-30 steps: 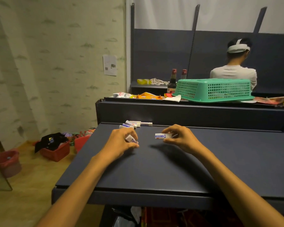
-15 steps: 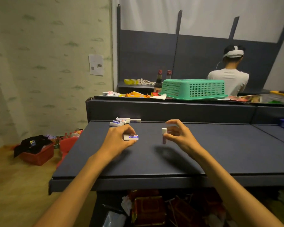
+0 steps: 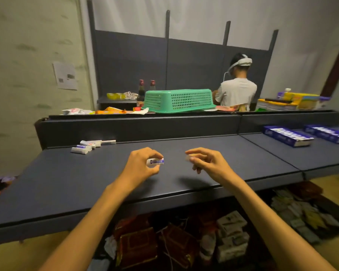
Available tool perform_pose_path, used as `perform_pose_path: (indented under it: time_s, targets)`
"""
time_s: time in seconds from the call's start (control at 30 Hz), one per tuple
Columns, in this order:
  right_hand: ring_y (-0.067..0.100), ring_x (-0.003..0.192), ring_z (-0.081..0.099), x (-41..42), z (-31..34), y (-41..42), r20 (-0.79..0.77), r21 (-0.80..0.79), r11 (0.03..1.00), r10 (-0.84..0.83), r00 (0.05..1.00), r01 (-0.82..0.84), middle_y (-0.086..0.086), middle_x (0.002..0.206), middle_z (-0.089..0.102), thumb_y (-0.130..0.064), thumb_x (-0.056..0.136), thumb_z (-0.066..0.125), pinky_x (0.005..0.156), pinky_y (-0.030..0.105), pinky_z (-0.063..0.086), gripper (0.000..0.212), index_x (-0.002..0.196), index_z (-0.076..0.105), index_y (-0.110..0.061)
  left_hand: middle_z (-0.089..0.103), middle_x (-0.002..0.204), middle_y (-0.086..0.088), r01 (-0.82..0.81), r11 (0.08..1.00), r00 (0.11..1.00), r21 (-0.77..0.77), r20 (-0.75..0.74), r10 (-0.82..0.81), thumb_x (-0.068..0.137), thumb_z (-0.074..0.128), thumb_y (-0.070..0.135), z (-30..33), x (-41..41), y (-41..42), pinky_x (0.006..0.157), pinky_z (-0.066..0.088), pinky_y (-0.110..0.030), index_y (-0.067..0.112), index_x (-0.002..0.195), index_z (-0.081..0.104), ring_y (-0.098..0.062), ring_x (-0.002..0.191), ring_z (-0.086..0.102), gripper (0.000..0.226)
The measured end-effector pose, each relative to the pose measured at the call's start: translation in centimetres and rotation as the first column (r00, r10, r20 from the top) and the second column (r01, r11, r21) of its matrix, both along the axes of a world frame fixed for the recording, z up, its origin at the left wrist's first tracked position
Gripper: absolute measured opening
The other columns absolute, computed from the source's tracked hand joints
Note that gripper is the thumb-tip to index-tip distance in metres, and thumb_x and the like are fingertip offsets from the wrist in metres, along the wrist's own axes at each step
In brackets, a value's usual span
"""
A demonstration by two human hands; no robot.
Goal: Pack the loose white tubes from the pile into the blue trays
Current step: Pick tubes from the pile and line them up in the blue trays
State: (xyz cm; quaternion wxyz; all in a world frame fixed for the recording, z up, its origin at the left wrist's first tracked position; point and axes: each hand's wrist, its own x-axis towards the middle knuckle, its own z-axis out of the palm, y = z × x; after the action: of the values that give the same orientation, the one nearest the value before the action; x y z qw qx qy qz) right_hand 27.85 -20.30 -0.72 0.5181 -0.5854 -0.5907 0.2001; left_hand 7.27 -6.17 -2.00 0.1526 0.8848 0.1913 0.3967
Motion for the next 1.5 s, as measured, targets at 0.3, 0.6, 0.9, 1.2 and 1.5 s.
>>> perform_pose_path:
  time_s: [0.3,0.6,0.9,1.2,1.5]
  targets:
    - [0.015,0.082,0.070,12.6,0.4,-12.5,-0.001,-0.075,0.986,-0.149,0.989,0.149,0.002,0.098,0.070,0.005,0.084,0.067,0.070,0.018,0.054,0.030,0.108,0.069,-0.012,0.072,0.088,-0.002,0.145,0.987,0.989,0.074,-0.035,-0.142,0.069,0.077,0.001,0.6,14.8,-9.3,0.075,0.040,-0.002,0.011,0.092,0.075,-0.011,0.076,0.064,0.025]
    - [0.008,0.087,0.067,25.0,-0.6,-22.4,0.345,0.015,0.929,-0.353,0.870,0.371,-0.002,0.102,0.069,-0.017,0.085,0.071,0.080,0.019,0.055,0.026,0.111,0.068,-0.020,0.069,0.093,-0.001,0.276,0.953,0.961,0.128,-0.048,-0.272,0.071,0.075,0.002,1.3,28.4,-17.6,0.075,0.053,-0.027,0.013,0.096,0.073,-0.013,0.081,0.064,0.027]
    - [-0.005,0.084,0.060,36.7,-1.6,-29.4,0.429,-0.009,0.830,-0.501,0.751,0.558,-0.006,0.103,0.065,-0.014,0.085,0.070,0.070,0.003,0.046,0.032,0.117,0.065,-0.019,0.062,0.107,-0.001,0.368,0.925,0.927,0.090,-0.111,-0.358,0.077,0.078,0.010,1.0,42.8,-22.6,0.084,0.053,-0.030,0.017,0.109,0.070,-0.016,0.096,0.060,0.034]
    - [-0.003,0.079,0.055,49.9,0.0,-32.9,0.525,0.061,0.721,-0.612,0.592,0.691,-0.004,0.098,0.065,-0.014,0.082,0.073,0.069,0.003,0.042,0.026,0.108,0.071,-0.015,0.065,0.111,-0.001,0.419,0.904,0.904,0.083,-0.127,-0.407,0.076,0.078,0.012,1.8,58.2,-23.7,0.090,0.051,-0.037,0.020,0.112,0.069,-0.018,0.105,0.056,0.037]
    - [0.004,0.085,0.055,62.4,0.3,-34.1,0.547,0.060,0.687,-0.630,0.552,0.724,-0.016,0.093,0.059,-0.016,0.084,0.072,0.071,0.015,0.046,0.027,0.110,0.071,-0.021,0.065,0.107,0.000,0.391,0.914,0.913,0.105,-0.169,-0.371,0.077,0.076,0.013,2.4,70.9,-24.1,0.083,0.051,-0.039,0.021,0.109,0.070,-0.018,0.098,0.057,0.034]
